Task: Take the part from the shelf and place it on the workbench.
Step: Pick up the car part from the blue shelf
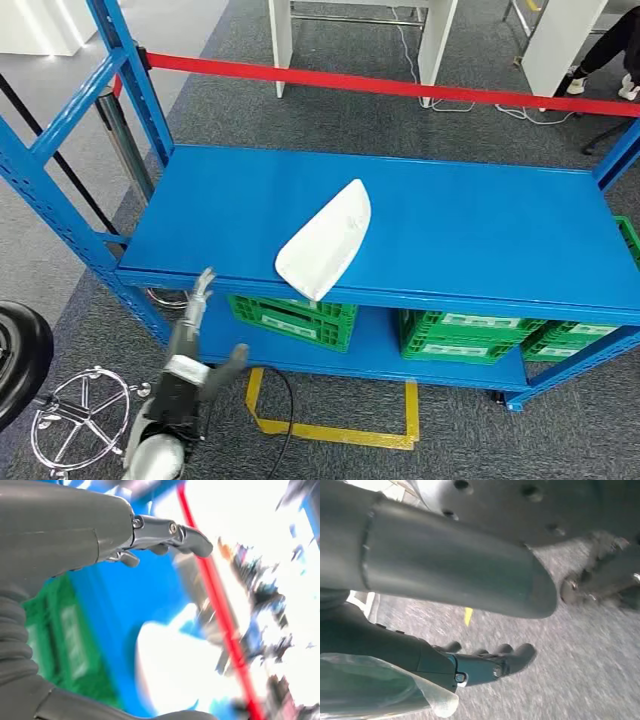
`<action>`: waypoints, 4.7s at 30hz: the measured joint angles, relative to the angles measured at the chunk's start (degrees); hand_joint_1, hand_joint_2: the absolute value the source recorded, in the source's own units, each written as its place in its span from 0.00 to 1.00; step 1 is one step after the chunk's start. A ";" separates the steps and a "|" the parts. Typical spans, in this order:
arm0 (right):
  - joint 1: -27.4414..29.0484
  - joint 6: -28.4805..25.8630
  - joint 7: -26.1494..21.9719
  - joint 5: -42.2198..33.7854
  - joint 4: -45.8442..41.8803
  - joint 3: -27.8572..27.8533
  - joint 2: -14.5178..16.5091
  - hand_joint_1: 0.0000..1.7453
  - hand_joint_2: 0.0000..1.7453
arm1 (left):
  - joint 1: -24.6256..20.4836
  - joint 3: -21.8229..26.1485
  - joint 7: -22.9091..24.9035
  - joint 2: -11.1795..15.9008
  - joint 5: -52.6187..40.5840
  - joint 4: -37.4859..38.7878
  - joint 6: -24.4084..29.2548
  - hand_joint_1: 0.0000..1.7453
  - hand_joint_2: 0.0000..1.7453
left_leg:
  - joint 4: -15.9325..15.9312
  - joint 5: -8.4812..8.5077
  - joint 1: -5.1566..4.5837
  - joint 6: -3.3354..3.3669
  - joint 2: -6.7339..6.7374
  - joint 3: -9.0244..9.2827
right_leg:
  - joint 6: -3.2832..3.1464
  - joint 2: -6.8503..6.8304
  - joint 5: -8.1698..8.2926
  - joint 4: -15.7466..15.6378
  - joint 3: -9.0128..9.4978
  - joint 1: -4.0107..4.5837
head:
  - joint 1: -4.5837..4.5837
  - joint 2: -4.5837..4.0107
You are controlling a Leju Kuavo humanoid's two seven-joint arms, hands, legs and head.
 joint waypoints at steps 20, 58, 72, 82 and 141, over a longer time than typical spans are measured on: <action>-0.29 -1.11 -0.01 -0.01 0.11 0.39 0.17 0.00 0.00 | 4.43 2.82 6.23 -0.34 18.48 -11.81 -3.97 0.00 0.00 | -0.01 0.01 0.03 -0.01 -0.14 -0.05 | -0.03 -0.15 -0.07 0.00 0.01 0.02 | 0.04 0.00; -0.98 0.68 0.69 2.68 0.26 1.81 0.17 0.00 0.00 | -11.41 -5.10 18.21 4.74 -35.55 9.80 1.11 0.00 1.00 | 0.00 0.07 0.03 -0.03 -0.14 -0.08 | -0.02 -0.14 -0.06 0.01 -0.05 0.02 | 0.04 0.00; -1.03 0.58 1.27 3.52 0.26 2.43 0.16 0.00 0.00 | -17.28 -14.61 17.62 2.87 -37.64 16.31 1.31 0.00 1.00 | 0.00 0.07 0.03 -0.03 -0.14 -0.08 | -0.02 -0.13 -0.05 0.01 -0.06 0.02 | 0.03 0.00; -0.97 2.13 0.93 4.49 0.26 3.31 -1.41 0.00 0.00 | -24.13 -16.84 19.37 -0.39 -36.71 25.85 1.22 0.00 1.00 | 0.02 0.08 0.01 0.00 -0.14 -0.10 | 0.03 -0.13 0.00 0.01 -0.05 0.00 | 0.04 0.00; -0.94 4.27 2.76 4.27 0.42 4.15 -3.39 0.00 0.00 | -38.50 -16.85 17.36 -8.97 -35.79 59.92 6.10 1.00 1.00 | 0.04 0.10 0.01 0.01 -0.14 -0.11 | 0.07 -0.13 0.04 0.02 -0.04 0.00 | 0.04 0.00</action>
